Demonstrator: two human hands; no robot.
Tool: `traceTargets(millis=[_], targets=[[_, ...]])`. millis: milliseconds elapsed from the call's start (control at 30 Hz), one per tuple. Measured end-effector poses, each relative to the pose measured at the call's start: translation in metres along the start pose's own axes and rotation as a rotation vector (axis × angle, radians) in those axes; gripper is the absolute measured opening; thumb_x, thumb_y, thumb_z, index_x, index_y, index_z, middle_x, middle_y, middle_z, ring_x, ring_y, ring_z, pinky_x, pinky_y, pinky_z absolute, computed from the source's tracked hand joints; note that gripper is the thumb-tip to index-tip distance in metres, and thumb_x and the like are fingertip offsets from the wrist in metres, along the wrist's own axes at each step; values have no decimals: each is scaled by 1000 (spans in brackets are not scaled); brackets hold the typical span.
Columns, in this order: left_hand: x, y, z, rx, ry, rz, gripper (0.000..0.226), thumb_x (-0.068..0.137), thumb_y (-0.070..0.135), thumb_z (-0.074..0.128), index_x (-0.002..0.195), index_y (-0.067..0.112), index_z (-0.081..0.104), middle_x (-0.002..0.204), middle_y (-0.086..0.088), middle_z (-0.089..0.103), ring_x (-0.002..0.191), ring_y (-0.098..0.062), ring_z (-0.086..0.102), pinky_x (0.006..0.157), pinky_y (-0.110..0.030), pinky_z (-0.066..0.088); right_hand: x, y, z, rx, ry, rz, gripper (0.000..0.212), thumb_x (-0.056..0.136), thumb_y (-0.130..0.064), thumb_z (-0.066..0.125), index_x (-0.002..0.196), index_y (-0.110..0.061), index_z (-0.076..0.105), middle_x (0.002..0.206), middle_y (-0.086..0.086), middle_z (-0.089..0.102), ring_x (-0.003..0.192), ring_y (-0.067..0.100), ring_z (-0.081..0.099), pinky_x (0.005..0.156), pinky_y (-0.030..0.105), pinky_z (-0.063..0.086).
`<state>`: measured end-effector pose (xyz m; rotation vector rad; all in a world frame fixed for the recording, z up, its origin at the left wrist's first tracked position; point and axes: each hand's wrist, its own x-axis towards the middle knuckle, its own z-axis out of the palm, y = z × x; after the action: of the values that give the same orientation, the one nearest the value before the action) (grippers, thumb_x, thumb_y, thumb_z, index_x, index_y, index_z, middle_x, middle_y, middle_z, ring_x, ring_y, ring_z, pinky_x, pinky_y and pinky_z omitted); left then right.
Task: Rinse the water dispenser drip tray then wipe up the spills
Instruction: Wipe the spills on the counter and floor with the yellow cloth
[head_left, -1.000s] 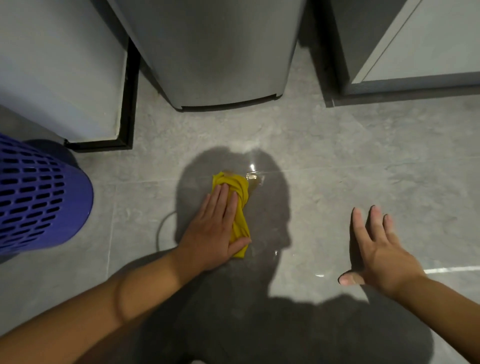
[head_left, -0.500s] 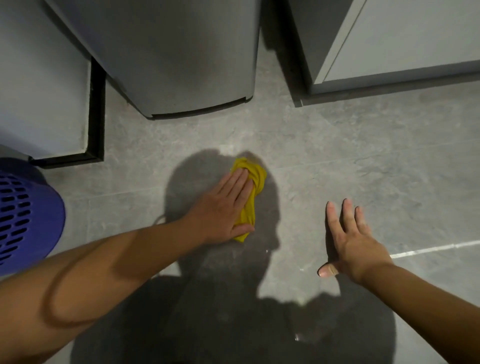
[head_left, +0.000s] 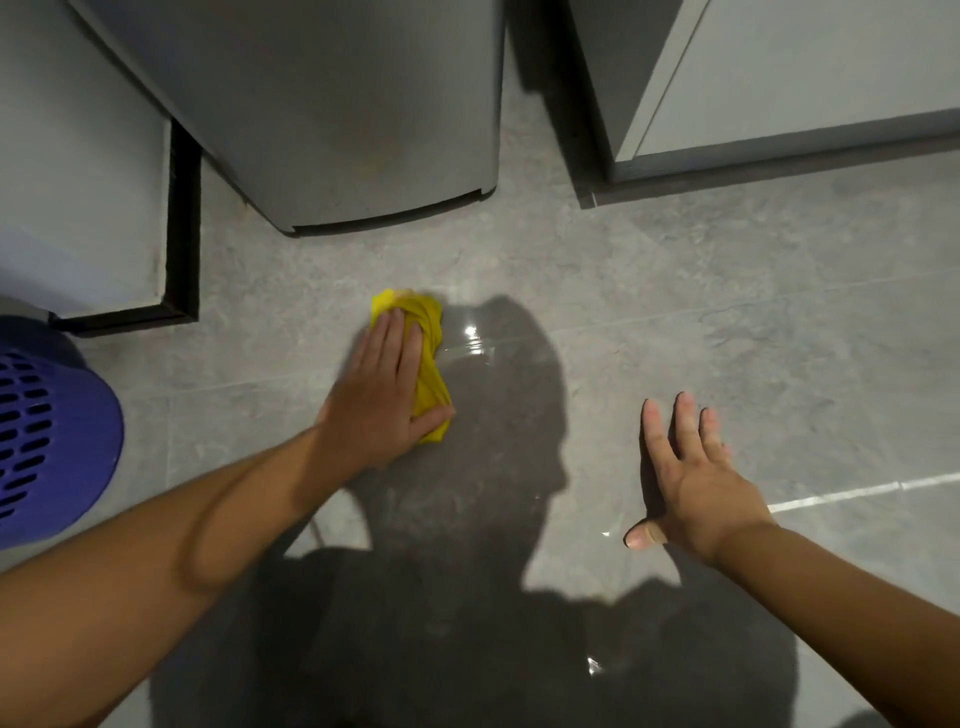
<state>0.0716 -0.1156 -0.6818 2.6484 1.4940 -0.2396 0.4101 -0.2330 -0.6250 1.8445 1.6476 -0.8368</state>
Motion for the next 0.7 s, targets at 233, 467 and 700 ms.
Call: traceTargets(millis=[233, 467, 700], targets=[[59, 43, -6, 33, 0, 274, 108, 92, 78, 34, 161, -5, 24, 168, -31, 20, 158, -45, 17, 127, -55, 16, 3, 3, 3, 76, 19, 0, 159, 62, -66, 86, 155, -24, -36, 164, 18, -38, 152, 44, -29, 126, 52, 5], [-27, 99, 17, -31, -37, 453, 107, 91, 75, 42, 163, -1, 19, 171, -28, 11, 160, -42, 8, 129, -54, 12, 1, 6, 5, 106, 37, -1, 160, 60, -64, 89, 156, -28, -33, 165, 12, -38, 153, 40, -30, 126, 53, 8], [-98, 28, 28, -52, -83, 50, 111, 84, 75, 48, 154, -10, 36, 163, -39, 25, 153, -53, 25, 123, -62, 24, -1, 2, 4, 97, 23, 8, 159, 63, -61, 90, 156, -26, -34, 163, 15, -40, 152, 42, -30, 127, 54, 7]])
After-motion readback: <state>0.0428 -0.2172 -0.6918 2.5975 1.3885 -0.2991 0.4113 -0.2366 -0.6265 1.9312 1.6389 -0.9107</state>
